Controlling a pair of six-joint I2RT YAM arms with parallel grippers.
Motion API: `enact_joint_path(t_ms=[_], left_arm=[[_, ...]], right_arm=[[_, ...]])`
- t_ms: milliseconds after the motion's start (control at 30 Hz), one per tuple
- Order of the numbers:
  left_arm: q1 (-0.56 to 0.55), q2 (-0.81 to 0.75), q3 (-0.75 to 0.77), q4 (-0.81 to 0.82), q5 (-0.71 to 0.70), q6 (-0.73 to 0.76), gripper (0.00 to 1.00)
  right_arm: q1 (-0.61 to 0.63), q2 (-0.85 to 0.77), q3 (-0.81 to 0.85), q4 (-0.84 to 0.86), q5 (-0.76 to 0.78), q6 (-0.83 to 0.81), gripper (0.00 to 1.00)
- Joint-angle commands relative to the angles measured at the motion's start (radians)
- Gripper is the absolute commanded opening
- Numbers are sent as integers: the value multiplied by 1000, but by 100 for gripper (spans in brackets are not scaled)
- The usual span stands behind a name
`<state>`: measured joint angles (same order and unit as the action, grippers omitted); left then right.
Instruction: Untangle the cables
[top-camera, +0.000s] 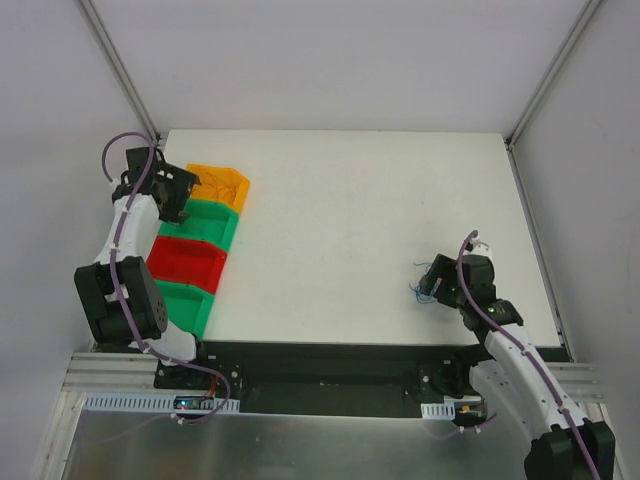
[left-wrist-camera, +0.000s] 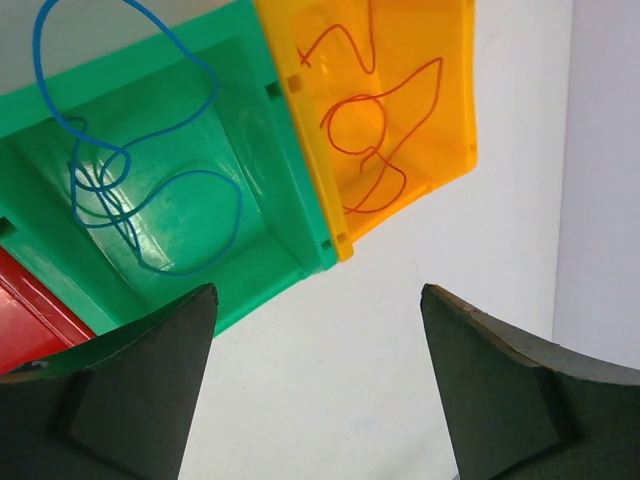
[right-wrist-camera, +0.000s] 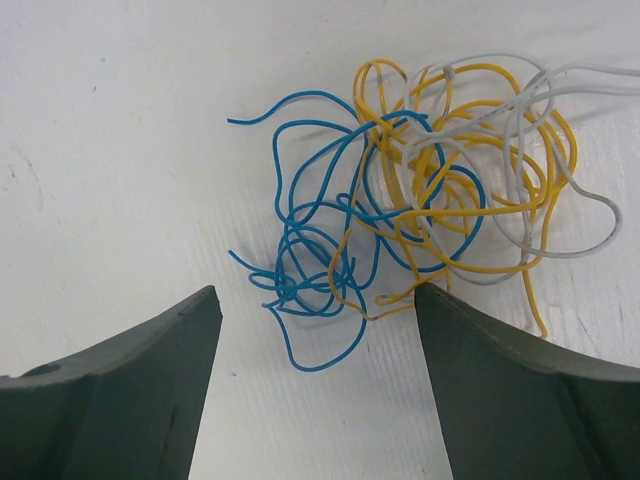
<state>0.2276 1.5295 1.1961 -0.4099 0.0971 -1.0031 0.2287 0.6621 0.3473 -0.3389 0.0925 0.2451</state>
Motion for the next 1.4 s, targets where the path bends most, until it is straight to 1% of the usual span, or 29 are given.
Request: enact_joint_path(t_ms=[0,100,200,267,400,567,633,700,867,933,1000,1067,1200,1233,1300,1367], left_arm=[[-22,-55,60,-12,52,34,83],[-49,-40,106,40,166,107,80],[-111,-14,167,80,275,210,77],[-172,0,192,91,318,267,73],[-345,18,207,137,410,351,72],[-523,50,209,177,487,417,72],[-579,64,218,181,515,434,72],[-625,81,227,181,542,460,72],[-686,119,235,183,576,471,73],[-703,138,240,181,592,466,72],[-714,158,241,181,602,463,71],[-721,172,241,181,609,459,71],[-735,196,246,181,621,452,69],[-740,201,246,180,621,452,69],[-752,211,244,181,622,451,69],[-763,227,247,181,638,442,69]], right_arm=[[-5,19,9,26,-5,-13,81],[-5,39,13,24,-4,-15,81],[-5,54,19,23,-4,-10,81],[-5,65,22,20,6,-10,80],[-2,93,30,14,18,-4,80],[14,174,65,-6,4,0,75],[56,206,78,-2,-2,17,72],[125,221,71,29,0,60,70],[337,270,99,89,58,157,68],[397,304,128,101,56,169,68],[446,335,157,113,23,163,68],[488,335,189,101,21,151,68],[506,233,217,-6,137,166,71],[506,191,217,-34,182,174,73],[498,113,223,-138,322,227,77],[462,52,229,-237,412,273,78]])
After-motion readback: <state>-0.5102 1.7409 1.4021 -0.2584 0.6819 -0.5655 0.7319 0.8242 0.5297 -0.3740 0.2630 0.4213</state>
